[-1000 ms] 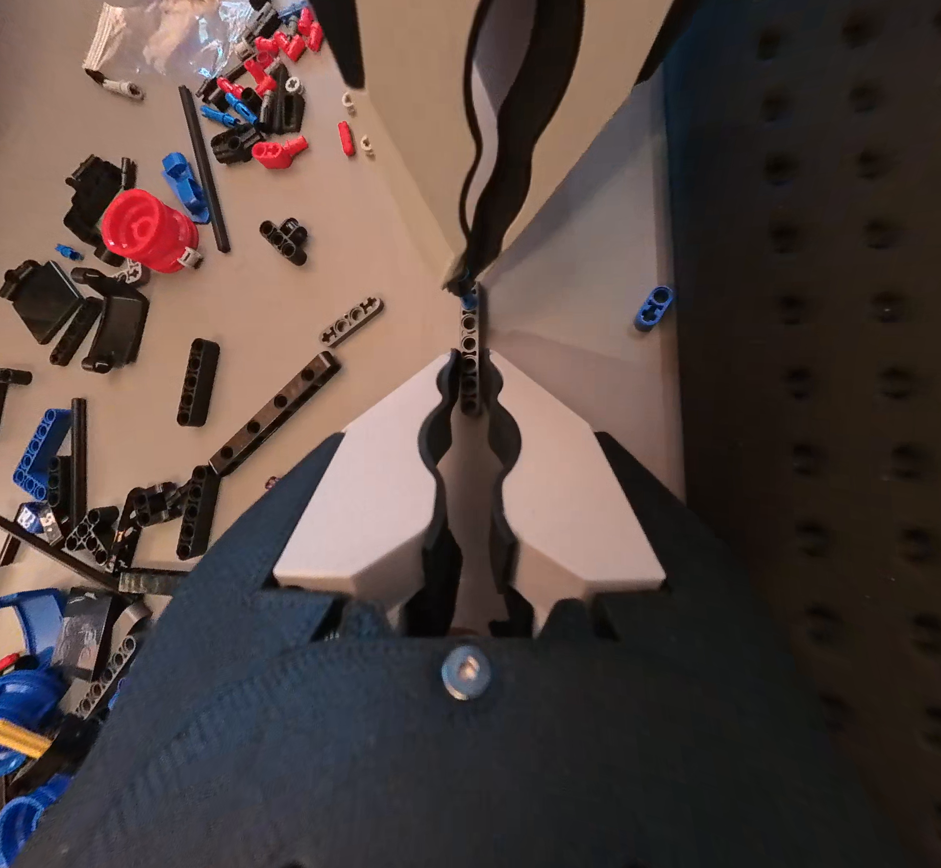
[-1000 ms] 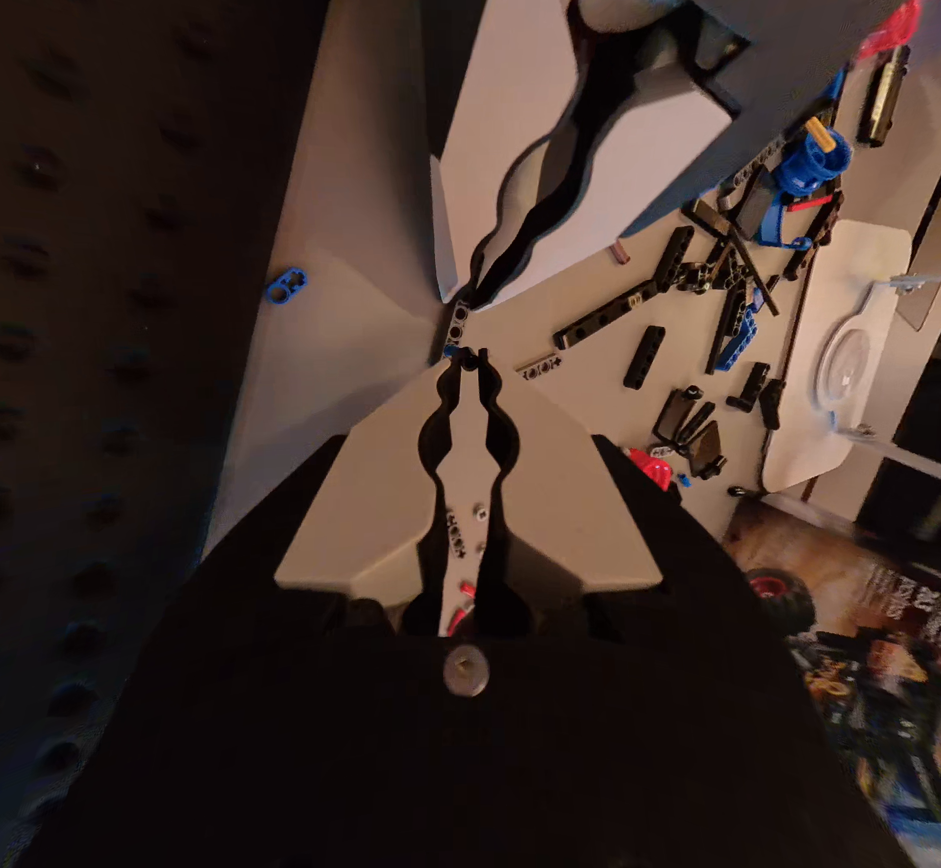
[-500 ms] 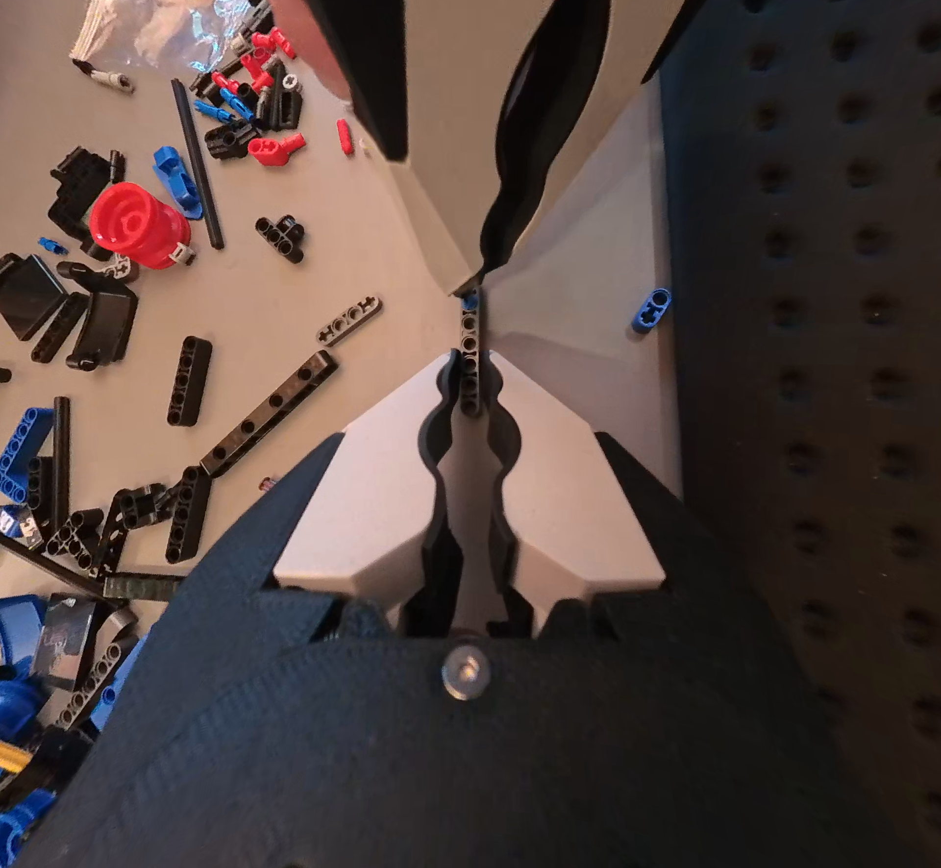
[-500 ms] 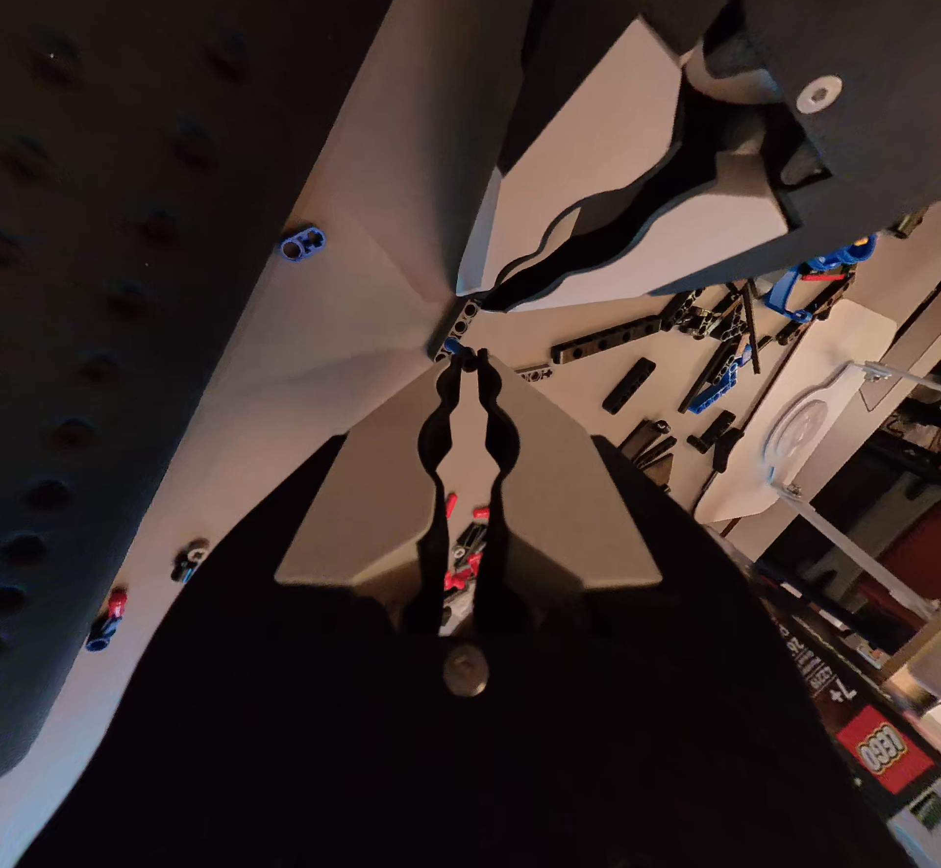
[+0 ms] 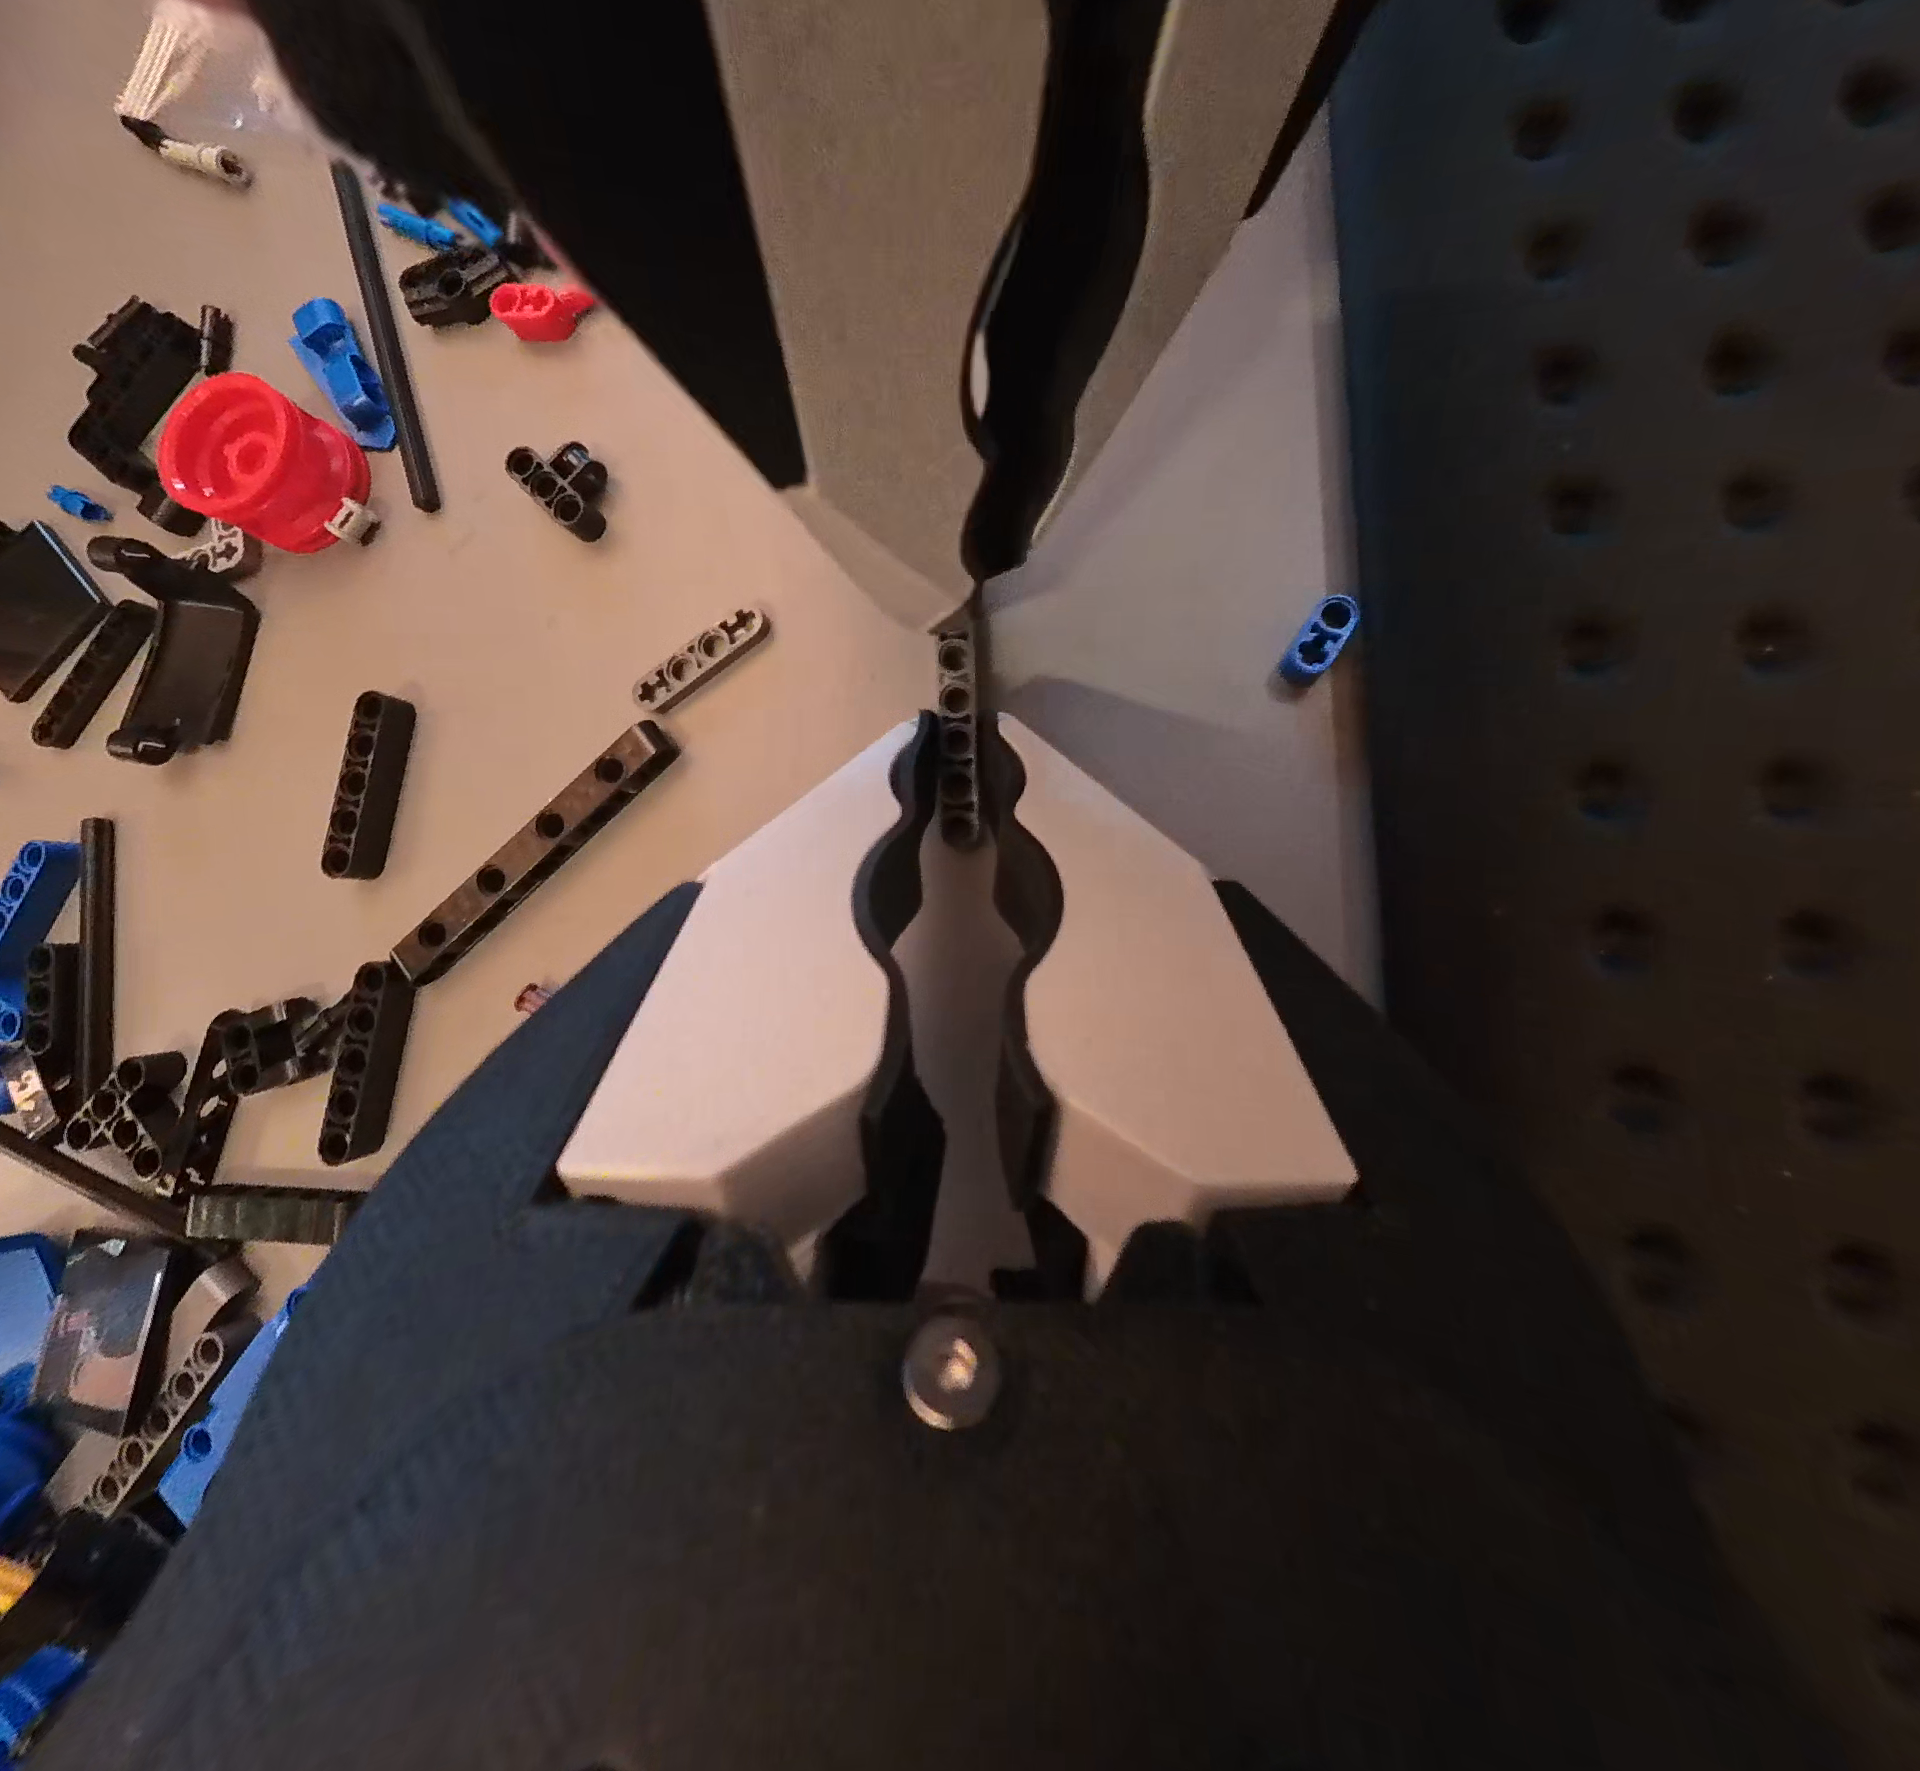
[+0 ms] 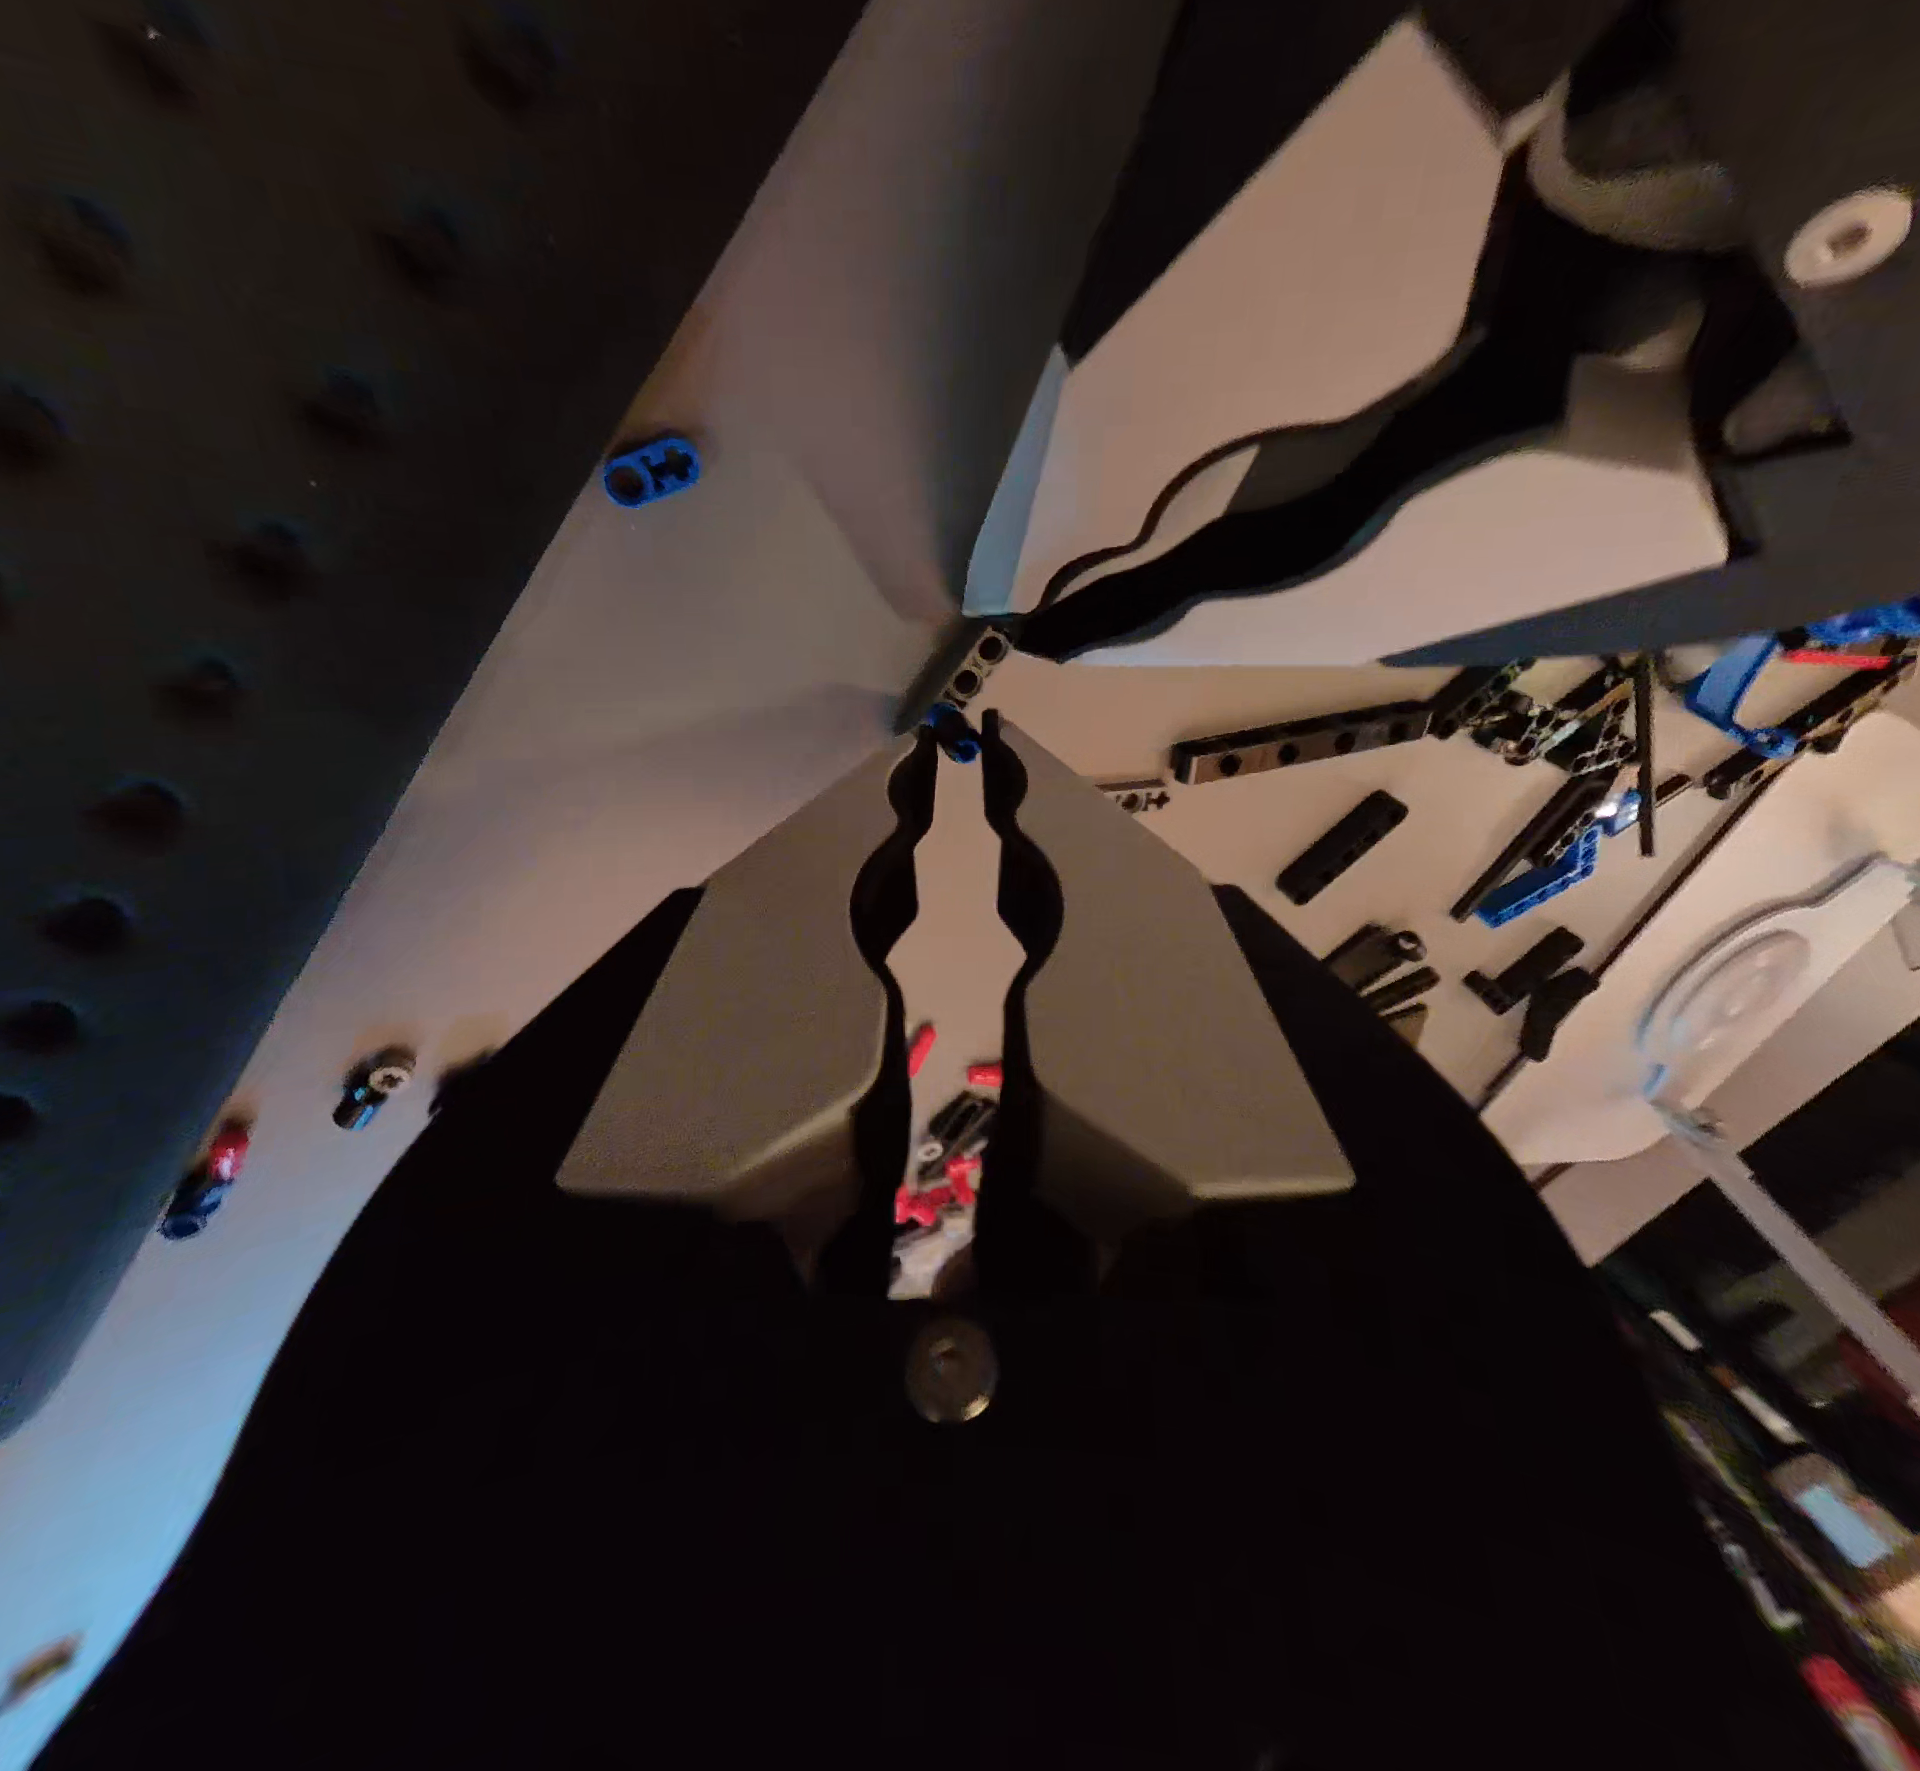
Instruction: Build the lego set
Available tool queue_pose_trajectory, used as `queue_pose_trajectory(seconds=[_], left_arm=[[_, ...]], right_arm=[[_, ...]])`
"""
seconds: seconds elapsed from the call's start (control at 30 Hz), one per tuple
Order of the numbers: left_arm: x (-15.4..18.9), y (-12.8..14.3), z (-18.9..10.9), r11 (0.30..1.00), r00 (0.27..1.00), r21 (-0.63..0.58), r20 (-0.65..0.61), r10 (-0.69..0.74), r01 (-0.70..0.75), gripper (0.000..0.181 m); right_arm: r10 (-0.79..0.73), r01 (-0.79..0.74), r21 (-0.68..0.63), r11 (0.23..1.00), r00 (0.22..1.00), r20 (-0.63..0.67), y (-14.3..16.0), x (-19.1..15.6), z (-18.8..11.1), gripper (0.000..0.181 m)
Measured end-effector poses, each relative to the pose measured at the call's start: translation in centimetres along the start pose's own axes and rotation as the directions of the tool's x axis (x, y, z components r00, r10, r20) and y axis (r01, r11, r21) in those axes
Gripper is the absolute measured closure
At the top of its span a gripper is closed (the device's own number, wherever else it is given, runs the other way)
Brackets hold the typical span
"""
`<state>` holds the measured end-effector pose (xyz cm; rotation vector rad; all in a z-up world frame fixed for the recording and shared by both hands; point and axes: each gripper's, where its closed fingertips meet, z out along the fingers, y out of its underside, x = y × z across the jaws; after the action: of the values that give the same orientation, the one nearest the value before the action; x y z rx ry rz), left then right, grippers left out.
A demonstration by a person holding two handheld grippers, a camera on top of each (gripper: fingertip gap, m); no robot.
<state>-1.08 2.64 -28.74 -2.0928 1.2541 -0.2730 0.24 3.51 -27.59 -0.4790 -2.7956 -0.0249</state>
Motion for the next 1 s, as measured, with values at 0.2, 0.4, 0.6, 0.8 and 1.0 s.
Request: queue_pose_trajectory(seconds=[0.2, 0.4, 0.6, 0.8, 1.0], left_arm=[[0.0, 0.0, 0.0, 1.0, 1.0, -0.001, 0.004, 0.004, -0.004, 0.176], [0.1, -0.1, 0.1, 1.0, 1.0, 0.005, -0.004, -0.001, 0.001, 0.176], [0.1, -0.1, 0.1, 1.0, 1.0, 0.005, -0.004, -0.003, 0.003, 0.176], [0.1, 0.0, 0.1, 1.0, 1.0, 0.006, -0.008, -0.004, 0.004, 0.176], [0.1, 0.0, 0.1, 1.0, 1.0, 0.005, -0.011, -0.006, 0.006, 0.176]], right_arm=[[0.312, -0.302, 0.245, 0.921, 0.95, -0.004, -0.4, 0.4, -1.8, 0.168], [0.425, -0.413, 0.355, 0.839, 0.904, 0.048, -0.7, 0.5, -1.5, 0.175], [0.427, -0.425, 0.337, 0.84, 0.901, 0.072, -0.5, 0.3, -0.9, 0.179], [0.444, -0.453, 0.338, 0.825, 0.889, 0.108, -0.5, 0.3, -0.8, 0.18], [0.468, -0.487, 0.337, 0.806, 0.872, 0.14, -0.5, 0.2, -0.5, 0.179]])
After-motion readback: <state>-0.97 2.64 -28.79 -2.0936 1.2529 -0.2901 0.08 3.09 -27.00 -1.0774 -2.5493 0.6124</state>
